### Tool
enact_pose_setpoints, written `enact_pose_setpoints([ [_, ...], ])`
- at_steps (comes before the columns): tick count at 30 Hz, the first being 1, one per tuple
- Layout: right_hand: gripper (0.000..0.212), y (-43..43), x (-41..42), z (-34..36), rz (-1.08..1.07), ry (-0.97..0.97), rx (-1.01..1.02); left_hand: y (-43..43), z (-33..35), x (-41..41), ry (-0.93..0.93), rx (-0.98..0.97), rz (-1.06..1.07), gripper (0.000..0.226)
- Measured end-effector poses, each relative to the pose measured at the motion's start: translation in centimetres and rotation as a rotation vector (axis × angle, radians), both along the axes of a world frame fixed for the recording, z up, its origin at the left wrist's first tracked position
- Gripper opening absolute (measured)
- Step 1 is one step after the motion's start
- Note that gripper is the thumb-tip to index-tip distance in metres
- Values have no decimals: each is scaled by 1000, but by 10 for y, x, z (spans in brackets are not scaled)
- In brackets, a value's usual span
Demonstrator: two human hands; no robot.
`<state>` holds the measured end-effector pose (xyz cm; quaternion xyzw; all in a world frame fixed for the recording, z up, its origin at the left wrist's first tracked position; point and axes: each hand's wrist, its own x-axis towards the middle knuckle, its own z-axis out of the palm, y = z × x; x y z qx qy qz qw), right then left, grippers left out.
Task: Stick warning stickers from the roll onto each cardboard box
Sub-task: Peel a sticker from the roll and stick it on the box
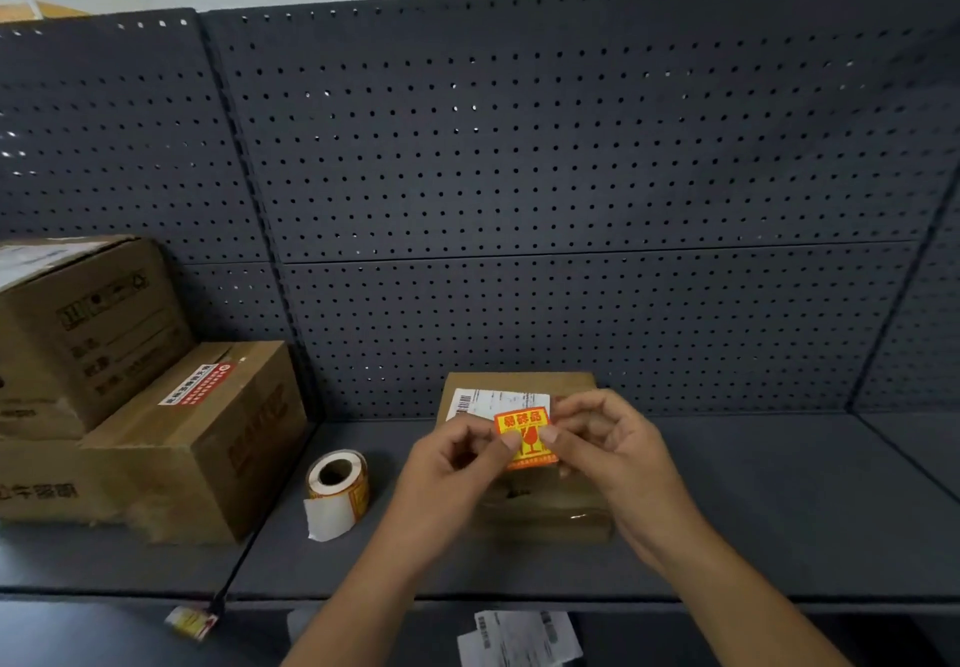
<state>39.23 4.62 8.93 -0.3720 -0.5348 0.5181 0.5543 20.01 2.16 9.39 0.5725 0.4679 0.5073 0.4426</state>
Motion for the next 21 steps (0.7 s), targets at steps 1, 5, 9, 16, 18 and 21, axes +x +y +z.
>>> enact_pose_setpoints([
  [1,26,-1,4,0,-32,-14,26,2,1,3,20,-8,9,23],
  [5,27,-1,18,-3,-164,-86,102,13,1,23,100,-15,54,18],
  [9,30,10,37,-2,-212,-65,57,33,9,39,201,4,103,36],
  [16,28,32,56,-7,-281,-326,57,70,0,56,488,-83,91,33],
  [18,28,34,58,-17,-301,-407,55,74,-6,59,558,-71,105,33],
  [21,29,35,59,-26,-297,-457,44,73,-10,61,627,-61,140,34],
])
